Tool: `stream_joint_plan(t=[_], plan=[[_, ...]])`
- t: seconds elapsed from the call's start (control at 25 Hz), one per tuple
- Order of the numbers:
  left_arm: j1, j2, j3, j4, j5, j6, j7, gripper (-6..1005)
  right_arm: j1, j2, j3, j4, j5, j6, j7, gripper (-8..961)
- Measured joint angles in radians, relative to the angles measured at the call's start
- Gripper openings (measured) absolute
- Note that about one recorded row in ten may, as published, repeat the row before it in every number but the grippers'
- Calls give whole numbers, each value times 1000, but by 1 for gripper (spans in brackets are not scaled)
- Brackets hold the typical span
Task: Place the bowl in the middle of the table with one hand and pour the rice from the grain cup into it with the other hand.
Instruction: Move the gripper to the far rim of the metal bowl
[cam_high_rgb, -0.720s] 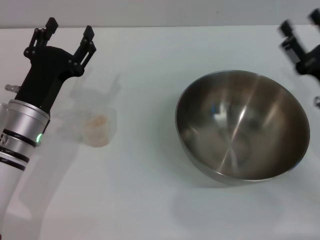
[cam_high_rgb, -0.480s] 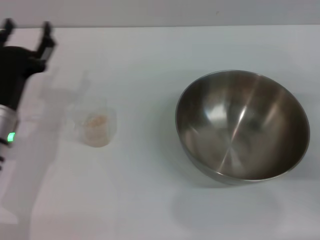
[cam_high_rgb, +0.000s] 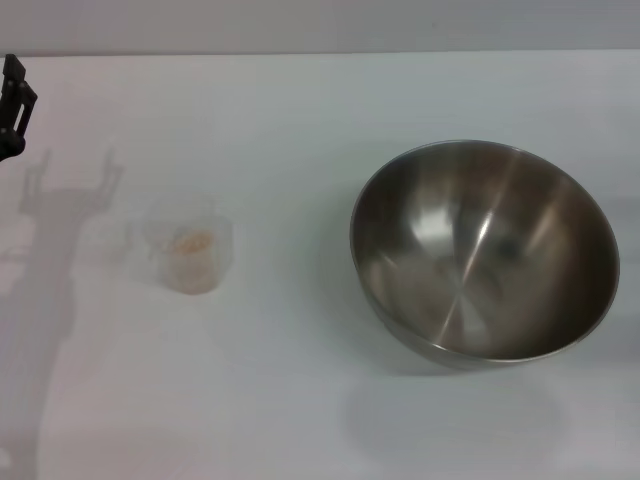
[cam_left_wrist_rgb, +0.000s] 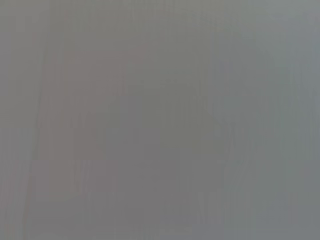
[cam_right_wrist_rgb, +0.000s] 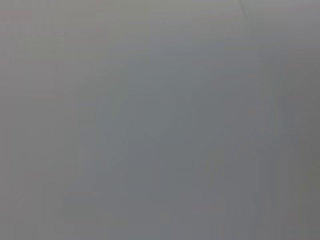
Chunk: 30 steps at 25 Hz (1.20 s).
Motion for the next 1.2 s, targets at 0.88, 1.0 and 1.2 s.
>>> stream_joint_plan(t=[0.88,1.0,1.2], plan=[[-19,-2,29,0,2,-24,-3,790,22,1,-115,-7,-56,38,-37,687],[-22,-2,31,1,2,-35,-5,788,29,-3,-143,-12,-57,61,-29,687],[-31,-4,39,7,2,-44,-6,787,29,-61,-242,-100,-124,215,152,687]])
